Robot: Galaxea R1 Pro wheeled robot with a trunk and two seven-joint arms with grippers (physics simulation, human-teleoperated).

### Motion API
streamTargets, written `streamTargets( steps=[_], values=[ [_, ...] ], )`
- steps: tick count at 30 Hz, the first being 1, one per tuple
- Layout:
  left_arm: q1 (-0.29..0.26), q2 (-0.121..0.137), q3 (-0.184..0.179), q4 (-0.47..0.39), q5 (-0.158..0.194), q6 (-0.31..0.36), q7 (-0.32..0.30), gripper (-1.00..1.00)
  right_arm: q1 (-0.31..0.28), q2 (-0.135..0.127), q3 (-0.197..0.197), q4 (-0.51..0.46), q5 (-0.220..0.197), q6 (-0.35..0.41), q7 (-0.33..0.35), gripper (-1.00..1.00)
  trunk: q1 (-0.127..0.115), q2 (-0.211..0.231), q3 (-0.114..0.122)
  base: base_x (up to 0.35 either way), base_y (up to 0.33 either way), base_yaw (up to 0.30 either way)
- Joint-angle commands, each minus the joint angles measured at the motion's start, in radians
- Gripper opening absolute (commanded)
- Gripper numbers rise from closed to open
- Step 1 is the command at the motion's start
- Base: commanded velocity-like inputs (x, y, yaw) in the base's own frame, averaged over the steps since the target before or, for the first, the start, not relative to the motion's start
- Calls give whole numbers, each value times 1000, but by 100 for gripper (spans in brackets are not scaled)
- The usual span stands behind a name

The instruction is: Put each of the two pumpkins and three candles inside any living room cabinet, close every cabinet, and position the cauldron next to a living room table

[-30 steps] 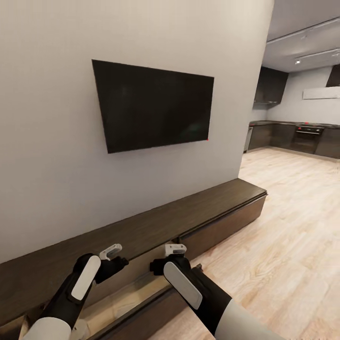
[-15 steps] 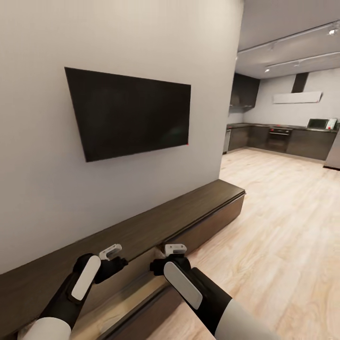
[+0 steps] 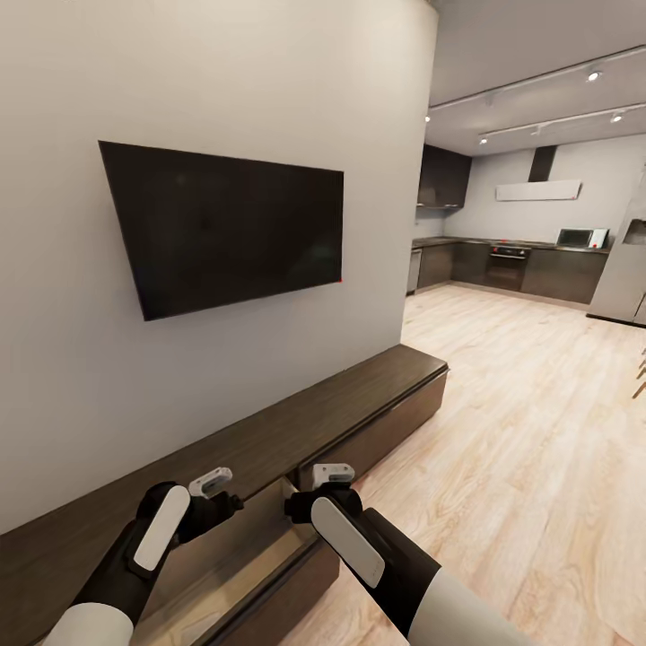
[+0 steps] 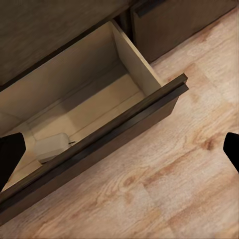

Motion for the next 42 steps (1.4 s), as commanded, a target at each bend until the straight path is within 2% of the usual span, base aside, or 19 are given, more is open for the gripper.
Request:
streamTargets(
  steps=[1,3,21,29,42],
  values=[
    [0,1,-1,-1,10,3,9,100,-1,0,2,-1,-7,2,-8,100,-4,7,2,0,0,-5],
    [-1,7,-1,-1,11,3,9,100,-1,0,2,-1,-7,2,-8,100,-12,21,9,0,0,-24],
    [-1,23,1,-1,21,4,8,100,-1,0,2,-1,-28,2,-8,100,-12,21,21,-11,0,-233],
    [-1,24,1,-5,22,5,8,100,-1,0,2,-1,-28,2,-8,100,-12,21,28,-145,0,-258],
    [1,25,1,-33,12,5,9,100,-1,0,2,-1,-30,2,-8,100,-12,21,39,-11,0,-258]
  ],
)
